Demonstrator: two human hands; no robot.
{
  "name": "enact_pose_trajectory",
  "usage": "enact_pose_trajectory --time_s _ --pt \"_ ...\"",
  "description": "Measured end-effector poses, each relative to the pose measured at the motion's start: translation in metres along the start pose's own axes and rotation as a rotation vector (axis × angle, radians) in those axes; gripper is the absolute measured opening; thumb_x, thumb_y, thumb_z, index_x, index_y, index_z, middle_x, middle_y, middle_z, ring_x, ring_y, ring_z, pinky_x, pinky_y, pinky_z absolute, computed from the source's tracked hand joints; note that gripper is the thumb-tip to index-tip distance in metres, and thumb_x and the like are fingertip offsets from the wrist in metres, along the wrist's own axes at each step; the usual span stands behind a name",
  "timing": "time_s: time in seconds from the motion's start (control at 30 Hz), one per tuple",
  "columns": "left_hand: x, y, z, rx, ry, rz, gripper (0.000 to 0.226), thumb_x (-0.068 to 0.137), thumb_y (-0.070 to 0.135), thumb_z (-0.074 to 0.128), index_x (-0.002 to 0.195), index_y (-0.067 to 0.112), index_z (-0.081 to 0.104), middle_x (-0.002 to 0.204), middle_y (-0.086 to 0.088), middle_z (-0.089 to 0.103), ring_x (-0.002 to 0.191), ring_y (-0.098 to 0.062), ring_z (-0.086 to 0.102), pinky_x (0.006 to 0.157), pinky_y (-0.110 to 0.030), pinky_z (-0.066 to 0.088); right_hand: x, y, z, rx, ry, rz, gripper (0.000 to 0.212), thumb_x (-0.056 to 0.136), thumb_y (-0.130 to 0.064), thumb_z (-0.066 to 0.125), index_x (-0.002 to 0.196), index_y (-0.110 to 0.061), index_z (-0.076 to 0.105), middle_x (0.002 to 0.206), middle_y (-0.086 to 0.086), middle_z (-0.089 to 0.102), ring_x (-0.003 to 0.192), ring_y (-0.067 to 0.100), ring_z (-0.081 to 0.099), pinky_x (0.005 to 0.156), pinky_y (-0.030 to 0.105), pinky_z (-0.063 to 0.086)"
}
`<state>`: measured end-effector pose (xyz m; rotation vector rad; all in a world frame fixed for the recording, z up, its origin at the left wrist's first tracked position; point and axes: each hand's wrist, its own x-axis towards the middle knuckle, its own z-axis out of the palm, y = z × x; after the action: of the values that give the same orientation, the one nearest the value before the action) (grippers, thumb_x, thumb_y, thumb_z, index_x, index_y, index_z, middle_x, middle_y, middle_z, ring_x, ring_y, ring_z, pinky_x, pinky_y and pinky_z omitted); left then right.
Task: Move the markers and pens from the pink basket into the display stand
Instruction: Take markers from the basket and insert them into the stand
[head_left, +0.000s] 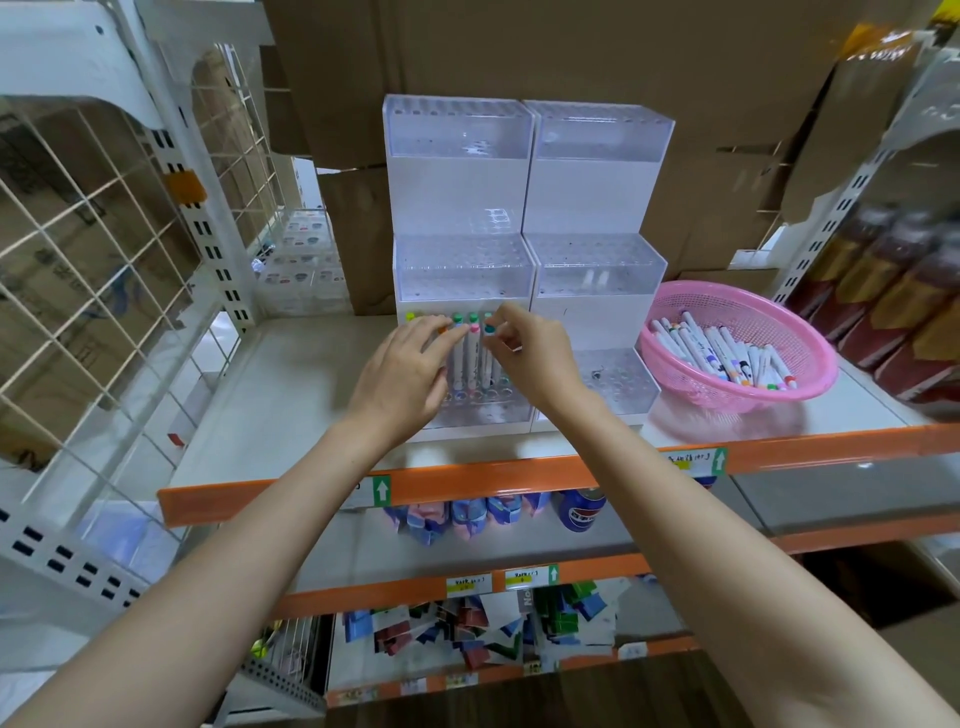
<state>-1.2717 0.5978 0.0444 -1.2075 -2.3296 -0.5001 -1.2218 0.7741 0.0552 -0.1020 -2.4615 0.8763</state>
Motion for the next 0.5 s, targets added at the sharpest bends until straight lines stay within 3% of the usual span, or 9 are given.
enact_pose_trajectory --time_s 0.07,0.2,0.5 --pt "0.0 0.001 -0.001 0.005 0.006 0.003 0.056 0.076 0.0 0.062 0.131 0.007 0.054 0.124 -0.016 0.056 0.116 -0.034 0.052 0.101 -0.043 0.043 -0.002 0.002 -0.002 -0.045 -0.004 -0.055 0.013 0.088 -0.016 0.066 0.1 -0.01 0.065 0.083 0.008 0.069 0.074 0.029 0.063 0.068 0.041 0.053" --pt "0.001 0.006 -0.002 0.042 0.012 0.001 0.056 0.075 0.002 0.064 0.13 0.006 0.055 0.124 -0.015 0.057 0.115 -0.033 0.053 0.102 -0.044 0.041 -0.007 0.005 -0.007 -0.145 0.038 -0.164 0.024 0.088 -0.015 0.066 0.112 -0.015 0.064 0.103 0.005 0.063 0.091 0.027 0.061 0.066 0.039 0.052" --pt "0.006 0.017 0.001 0.145 -0.008 -0.043 0.051 0.076 0.011 0.066 0.126 0.01 0.059 0.119 -0.013 0.059 0.11 -0.032 0.056 0.1 -0.042 0.039 -0.008 0.008 -0.011 -0.187 0.043 -0.24 0.021 0.086 -0.013 0.067 0.107 -0.012 0.068 0.103 0.007 0.063 0.098 0.03 0.059 0.066 0.044 0.053"
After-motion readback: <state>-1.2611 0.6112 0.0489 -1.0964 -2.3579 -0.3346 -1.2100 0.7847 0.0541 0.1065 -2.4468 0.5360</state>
